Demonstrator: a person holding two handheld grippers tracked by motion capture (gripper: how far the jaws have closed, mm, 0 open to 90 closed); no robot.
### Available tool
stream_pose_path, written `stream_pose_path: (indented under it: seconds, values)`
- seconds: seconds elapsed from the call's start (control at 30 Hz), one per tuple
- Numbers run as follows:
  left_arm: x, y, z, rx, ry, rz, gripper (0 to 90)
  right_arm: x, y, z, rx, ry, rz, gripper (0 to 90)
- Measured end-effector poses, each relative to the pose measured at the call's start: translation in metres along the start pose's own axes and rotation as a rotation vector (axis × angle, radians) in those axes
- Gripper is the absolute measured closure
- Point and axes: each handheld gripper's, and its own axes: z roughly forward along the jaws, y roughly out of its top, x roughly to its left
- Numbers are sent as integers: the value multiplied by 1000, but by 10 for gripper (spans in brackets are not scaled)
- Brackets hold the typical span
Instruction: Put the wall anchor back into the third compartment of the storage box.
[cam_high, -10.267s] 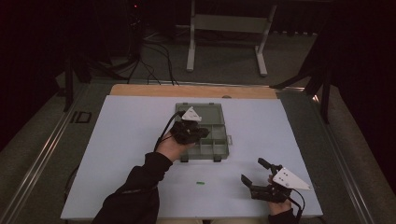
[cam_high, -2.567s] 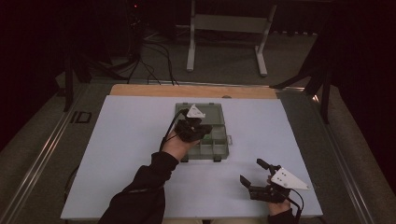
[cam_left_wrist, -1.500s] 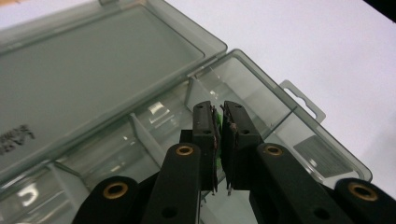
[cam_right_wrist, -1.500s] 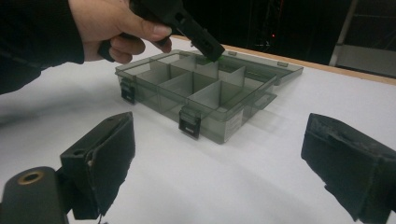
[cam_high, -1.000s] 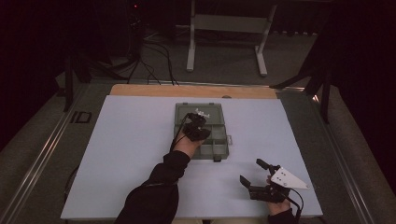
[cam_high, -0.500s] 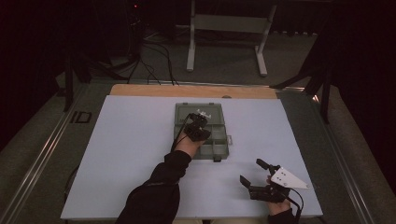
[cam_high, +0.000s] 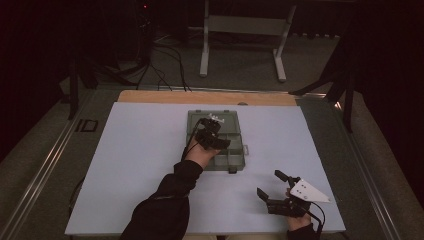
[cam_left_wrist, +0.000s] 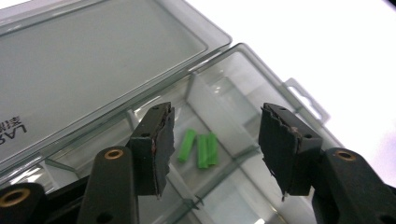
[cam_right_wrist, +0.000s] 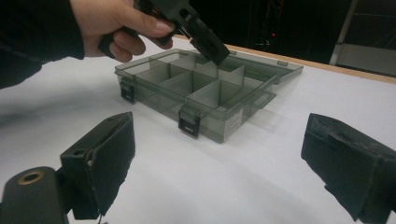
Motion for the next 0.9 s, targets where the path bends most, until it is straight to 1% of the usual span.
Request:
stream_pose_path:
  seconds: [0.03, 0.07, 0.13, 0.17, 0.2, 0.27, 0.3, 0.33, 0.4, 0.43, 0.5, 0.53, 0.57, 0.6, 0.63, 0.67, 0.73, 0.77, 0.8, 0.83, 0.87, 0.9]
  values:
    - [0, 0, -2, -3, 9, -3, 359, 0, 0, 0, -1, 0, 1, 98]
    - [0, 1, -4, -8, 2, -3, 331, 0, 0, 0, 0, -1, 1, 97]
    - [-2, 2, -8, -8, 8, 4, 254, 0, 0, 0, 3, 0, 0, 97]
    - [-2, 2, -10, -9, 1, 7, 228, 0, 0, 0, 1, 0, 0, 97]
    - [-2, 2, -11, -8, 3, 12, 193, 0, 0, 0, 1, 0, -3, 97]
    - [-3, 3, -15, -6, -13, 9, 147, 0, 0, 0, 2, 0, 0, 98]
    - [-3, 3, -16, -6, -8, 8, 130, 0, 0, 0, 3, 0, -1, 97]
    - [-3, 2, -19, -11, -18, 8, 118, 0, 0, 0, 3, 0, -1, 97]
    - [-3, 2, -22, -14, -11, 6, 63, 0, 0, 0, 2, 0, -2, 97]
    - [-3, 2, -24, -17, -25, 8, 61, 0, 0, 0, 2, 0, -1, 97]
    - [-2, 1, -27, -17, -24, 13, 33, 0, 0, 0, 3, -2, -1, 97]
    - [-2, 0, -28, -17, -49, 15, 21, 0, 0, 0, 2, -2, -1, 97]
    - [-1, 0, -30, -18, -37, 13, 0, 1, 0, 1, 2, -3, -1, 97]
    - [-1, 0, -30, -18, -37, 13, 0, 1, 0, 1, 2, -2, -1, 98]
    - [-1, -3, -33, -24, -69, 27, 0, 1, 0, 1, 2, -2, -2, 97]
    - [-1, -4, -34, -26, -63, 31, 0, 1, 0, 1, 3, -2, -3, 97]
    - [0, -7, -36, -35, -83, 39, 0, 0, -1, 1, 6, -3, -2, 97]
    - [0, -9, -37, -40, -74, 44, 0, 0, -1, 0, 7, -4, -2, 97]
    - [0, -10, -39, -45, -73, 50, 0, 0, -1, 0, 6, -4, 1, 97]
    - [0, -11, -40, -52, -85, 57, 0, 0, -2, 0, 8, -4, 2, 97]
    - [0, -12, -42, -58, -81, 68, 0, -1, -2, 0, 8, -5, 5, 97]
    - [0, -13, -44, -71, -86, 75, 0, -1, -2, 0, 7, -5, 4, 97]
